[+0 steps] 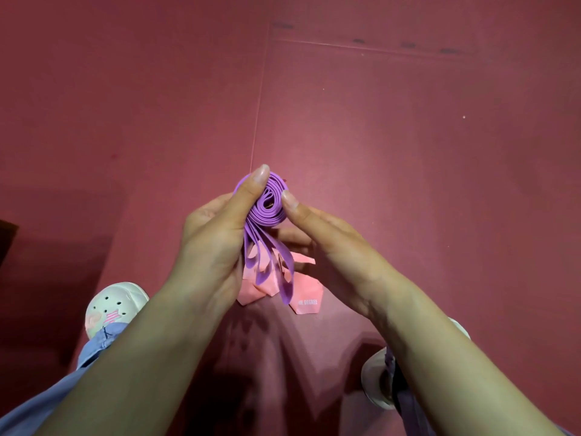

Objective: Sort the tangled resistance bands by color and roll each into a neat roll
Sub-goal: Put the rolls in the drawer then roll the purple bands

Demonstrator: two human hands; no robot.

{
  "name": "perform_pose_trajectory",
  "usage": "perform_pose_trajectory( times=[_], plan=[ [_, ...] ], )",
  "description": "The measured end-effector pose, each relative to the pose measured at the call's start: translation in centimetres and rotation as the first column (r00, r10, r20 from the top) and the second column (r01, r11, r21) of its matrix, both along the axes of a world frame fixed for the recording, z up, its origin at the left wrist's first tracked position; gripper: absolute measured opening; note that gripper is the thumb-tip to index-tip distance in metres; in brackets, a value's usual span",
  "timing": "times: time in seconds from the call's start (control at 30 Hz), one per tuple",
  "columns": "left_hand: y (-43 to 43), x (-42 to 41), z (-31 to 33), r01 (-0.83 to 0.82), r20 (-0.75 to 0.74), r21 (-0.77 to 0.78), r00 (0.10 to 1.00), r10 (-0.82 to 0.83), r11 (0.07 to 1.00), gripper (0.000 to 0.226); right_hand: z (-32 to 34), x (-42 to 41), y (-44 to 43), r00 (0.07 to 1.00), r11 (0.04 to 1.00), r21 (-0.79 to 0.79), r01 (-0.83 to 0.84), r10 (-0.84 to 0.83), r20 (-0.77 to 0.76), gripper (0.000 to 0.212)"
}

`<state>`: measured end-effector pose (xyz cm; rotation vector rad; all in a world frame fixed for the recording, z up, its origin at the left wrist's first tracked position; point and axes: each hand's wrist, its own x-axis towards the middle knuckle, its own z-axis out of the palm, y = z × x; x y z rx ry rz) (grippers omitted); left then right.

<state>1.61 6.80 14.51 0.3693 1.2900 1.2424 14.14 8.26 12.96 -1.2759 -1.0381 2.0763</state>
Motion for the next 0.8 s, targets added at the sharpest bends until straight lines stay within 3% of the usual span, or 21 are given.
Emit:
perform_pose_trajectory(
  times=[0.1, 0.2, 0.37, 0.47, 0.53, 0.63, 0.8],
  plan=[
    [-0.1, -0.1, 0.1, 0.044, -0.058, 0.007, 0.997, -0.043, 0.999, 0.035, -0.2, 0.0, 0.0, 0.998, 0.992, -0.109, -0.061, 0.06, -0.018, 0.067],
    [0.0, 0.0, 0.2, 0.007, -0.013, 0.025, 1.0, -0.006, 1.0, 0.048, -0.3, 0.3, 0.1, 0.995, 0.964, -0.257, -0.067, 0.046, -0.089, 0.067],
    [0.3, -0.2, -0.1, -0.018, -0.081, 0.082, 0.996, 0.025, 0.996, 0.051, 0.1, 0.5, 0.2, 0.95, 0.845, -0.534, 0.045, -0.202, -0.239, 0.066],
    [0.2, -0.3, -0.5, 0.037, -0.197, 0.069, 0.98, -0.023, 0.997, 0.058, 0.2, 0.7, 0.6, 0.895, 0.792, -0.59, 0.157, -0.367, -0.253, 0.043],
    [0.1, -0.3, -0.9, 0.079, -0.266, 0.032, 0.962, -0.068, 0.996, 0.064, 0.3, 0.8, 0.8, 0.88, 0.772, -0.598, 0.217, -0.419, -0.222, 0.039],
    [0.2, -0.6, -1.5, 0.084, -0.27, -0.038, 0.959, -0.091, 0.996, 0.069, 0.3, 1.0, 0.7, 0.886, 0.747, -0.612, 0.258, -0.435, -0.159, 0.042],
    [0.3, -1.2, -1.9, 0.137, -0.318, -0.079, 0.935, -0.155, 0.987, 0.073, -0.1, 1.5, 0.9, 0.912, 0.72, -0.652, 0.239, -0.397, -0.105, 0.03]
  ],
)
